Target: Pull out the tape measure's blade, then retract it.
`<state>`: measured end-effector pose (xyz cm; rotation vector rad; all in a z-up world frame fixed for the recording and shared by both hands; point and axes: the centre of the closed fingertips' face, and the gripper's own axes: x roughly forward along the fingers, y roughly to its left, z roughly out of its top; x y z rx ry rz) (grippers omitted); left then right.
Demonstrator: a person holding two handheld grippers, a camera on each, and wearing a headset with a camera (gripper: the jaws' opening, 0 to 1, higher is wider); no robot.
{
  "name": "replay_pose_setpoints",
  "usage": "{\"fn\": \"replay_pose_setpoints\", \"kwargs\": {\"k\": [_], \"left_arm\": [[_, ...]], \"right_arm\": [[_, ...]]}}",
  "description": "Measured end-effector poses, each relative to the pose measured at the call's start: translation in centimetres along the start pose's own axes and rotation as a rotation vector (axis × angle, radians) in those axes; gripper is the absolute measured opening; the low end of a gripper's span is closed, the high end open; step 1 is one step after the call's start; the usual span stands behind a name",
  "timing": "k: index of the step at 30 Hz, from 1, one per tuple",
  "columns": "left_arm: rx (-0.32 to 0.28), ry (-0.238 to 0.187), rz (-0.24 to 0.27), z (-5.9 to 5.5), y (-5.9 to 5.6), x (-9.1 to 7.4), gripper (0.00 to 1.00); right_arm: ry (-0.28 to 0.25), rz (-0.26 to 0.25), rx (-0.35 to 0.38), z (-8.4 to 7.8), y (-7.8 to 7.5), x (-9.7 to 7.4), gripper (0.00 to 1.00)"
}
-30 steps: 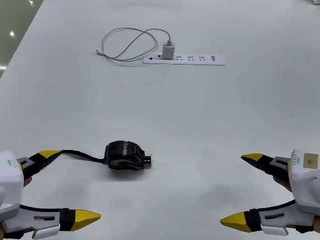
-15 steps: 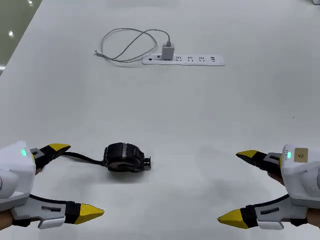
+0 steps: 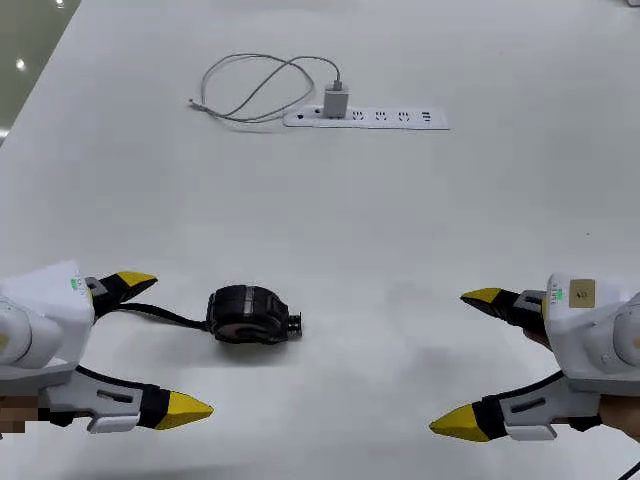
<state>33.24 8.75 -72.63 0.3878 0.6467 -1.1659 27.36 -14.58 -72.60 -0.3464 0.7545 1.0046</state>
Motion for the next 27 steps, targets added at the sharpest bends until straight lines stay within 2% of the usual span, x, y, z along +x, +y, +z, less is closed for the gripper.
{"fn": "replay_pose_setpoints", "kwargs": {"k": [7, 12, 18, 27], "left_arm": [[0.041, 0.024, -0.021, -0.1, 0.4, 0.6, 0.88], [0.048, 0.041, -0.039, -0.1, 0.5, 1.1, 0.88], [0.068, 0.062, -0.049, -0.2, 0.9, 1.6, 0.83], [0.107, 0.104, -0.075, -0.6, 1.3, 2.7, 0.69]], "right_arm": [[0.012, 0.023, -0.022, 0.3, -0.3, 0.7, 0.88], [0.013, 0.042, -0.031, 0.7, -0.4, 1.4, 0.87], [0.031, 0.061, -0.054, 0.8, -0.7, 2.0, 0.87], [0.043, 0.077, -0.077, 1.0, -1.2, 2.7, 0.85]]}}
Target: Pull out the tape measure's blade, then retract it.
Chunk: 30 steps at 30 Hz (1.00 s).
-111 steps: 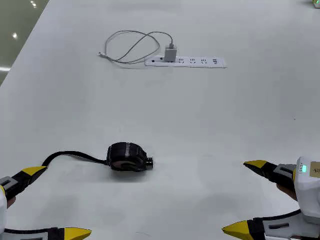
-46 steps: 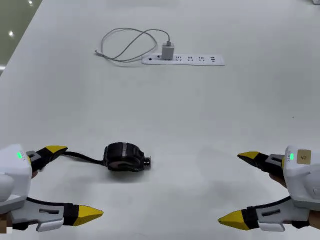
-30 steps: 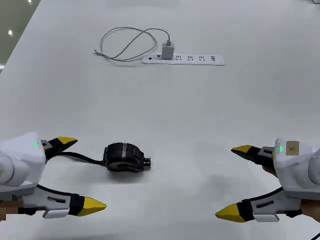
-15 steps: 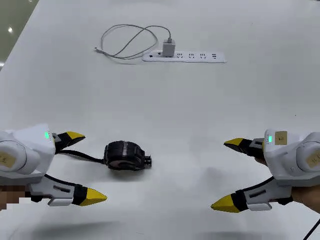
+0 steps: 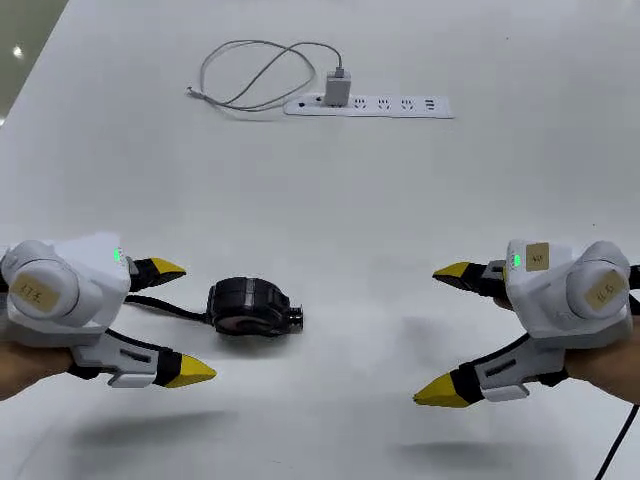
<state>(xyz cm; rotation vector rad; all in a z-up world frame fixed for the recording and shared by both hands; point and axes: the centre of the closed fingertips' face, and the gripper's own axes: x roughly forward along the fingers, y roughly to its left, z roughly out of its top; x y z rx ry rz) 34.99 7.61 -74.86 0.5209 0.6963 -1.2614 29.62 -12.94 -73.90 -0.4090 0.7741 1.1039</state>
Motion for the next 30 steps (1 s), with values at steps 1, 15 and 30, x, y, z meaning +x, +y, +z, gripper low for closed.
{"fn": "replay_pose_setpoints", "kwargs": {"k": [1, 15, 30], "left_arm": [[0.006, -0.001, -0.004, 0.0, 0.0, 0.1, 0.66], [0.038, 0.027, -0.025, 0.0, 0.8, 1.4, 0.51], [0.059, 0.038, -0.036, 0.2, 1.1, 2.9, 0.41]], "right_arm": [[0.001, 0.000, -0.002, 0.0, -0.1, 0.1, 0.84], [0.008, 0.014, -0.016, 0.3, -1.1, 1.1, 0.83], [0.007, 0.039, -0.017, 0.8, -1.4, 2.6, 0.82]]}}
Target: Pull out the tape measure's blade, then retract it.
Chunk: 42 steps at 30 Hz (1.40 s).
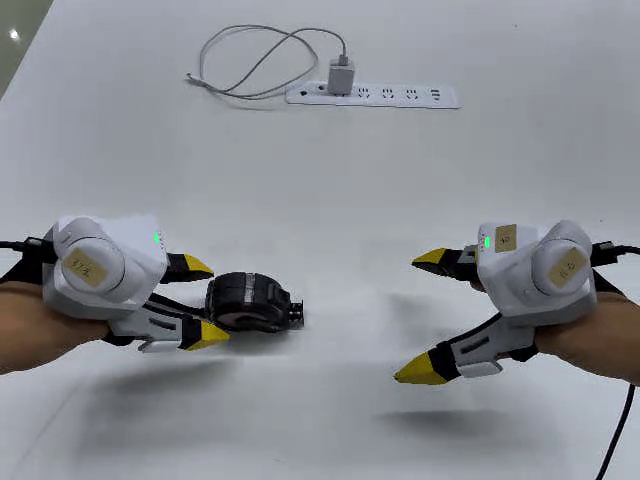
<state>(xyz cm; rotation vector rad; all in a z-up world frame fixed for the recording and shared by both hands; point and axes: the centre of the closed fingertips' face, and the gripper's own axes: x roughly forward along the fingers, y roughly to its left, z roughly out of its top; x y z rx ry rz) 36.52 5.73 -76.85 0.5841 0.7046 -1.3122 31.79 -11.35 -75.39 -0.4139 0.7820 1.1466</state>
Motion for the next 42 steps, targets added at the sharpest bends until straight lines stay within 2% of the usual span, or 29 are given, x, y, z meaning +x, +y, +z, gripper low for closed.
{"fn": "replay_pose_setpoints", "kwargs": {"k": [19, 31, 42], "left_arm": [[0.026, 0.005, -0.014, 0.2, -0.1, 1.1, 0.31], [0.027, 0.013, -0.020, 0.2, -0.1, 1.3, 0.28], [0.050, 0.032, -0.017, 0.1, 0.1, 1.4, 0.27]], "right_arm": [[-0.011, 0.010, 0.000, 0.2, 0.0, 0.8, 0.82], [-0.017, 0.016, 0.006, 0.2, 0.2, 1.2, 0.82], [-0.026, 0.011, -0.002, 0.5, -0.1, 1.7, 0.75]]}}
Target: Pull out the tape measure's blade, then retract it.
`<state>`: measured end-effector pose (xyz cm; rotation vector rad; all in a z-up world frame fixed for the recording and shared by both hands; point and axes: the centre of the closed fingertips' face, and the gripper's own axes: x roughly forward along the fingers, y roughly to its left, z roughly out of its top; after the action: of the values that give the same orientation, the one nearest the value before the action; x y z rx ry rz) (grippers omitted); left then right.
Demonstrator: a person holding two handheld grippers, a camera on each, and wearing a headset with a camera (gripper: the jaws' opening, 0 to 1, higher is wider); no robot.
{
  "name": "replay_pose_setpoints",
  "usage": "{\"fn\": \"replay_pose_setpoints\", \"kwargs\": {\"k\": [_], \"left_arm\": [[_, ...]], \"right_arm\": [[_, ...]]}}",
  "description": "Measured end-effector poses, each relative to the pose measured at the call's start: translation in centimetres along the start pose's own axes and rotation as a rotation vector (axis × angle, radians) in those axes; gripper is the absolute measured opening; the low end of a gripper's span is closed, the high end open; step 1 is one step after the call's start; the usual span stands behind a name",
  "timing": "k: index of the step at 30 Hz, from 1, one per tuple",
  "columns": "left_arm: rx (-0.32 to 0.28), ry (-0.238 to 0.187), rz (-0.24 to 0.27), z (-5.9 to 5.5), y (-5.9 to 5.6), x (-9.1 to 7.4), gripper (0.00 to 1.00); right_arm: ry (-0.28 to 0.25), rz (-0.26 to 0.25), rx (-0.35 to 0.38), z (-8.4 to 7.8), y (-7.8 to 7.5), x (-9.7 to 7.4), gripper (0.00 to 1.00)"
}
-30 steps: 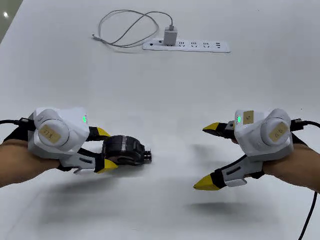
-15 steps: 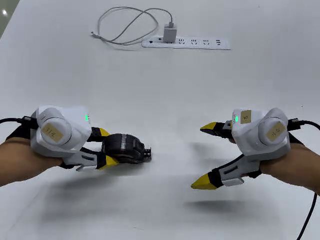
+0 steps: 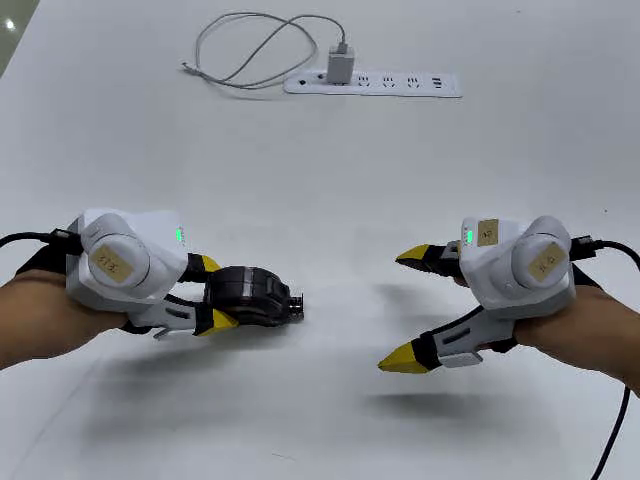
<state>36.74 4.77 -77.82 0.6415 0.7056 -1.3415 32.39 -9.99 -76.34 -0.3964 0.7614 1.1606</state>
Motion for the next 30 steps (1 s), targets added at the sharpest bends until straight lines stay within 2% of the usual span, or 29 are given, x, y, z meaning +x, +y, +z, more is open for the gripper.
{"fn": "replay_pose_setpoints", "kwargs": {"k": [15, 30], "left_arm": [[-0.018, 0.008, 0.008, 0.1, 0.0, 0.0, 0.27], [-0.032, 0.000, -0.002, 0.1, 0.0, 0.0, 0.27]], "right_arm": [[-0.039, 0.033, -0.052, 2.3, -0.1, 3.1, 0.60], [-0.054, 0.071, -0.070, 3.3, -0.2, 5.4, 0.51]]}}
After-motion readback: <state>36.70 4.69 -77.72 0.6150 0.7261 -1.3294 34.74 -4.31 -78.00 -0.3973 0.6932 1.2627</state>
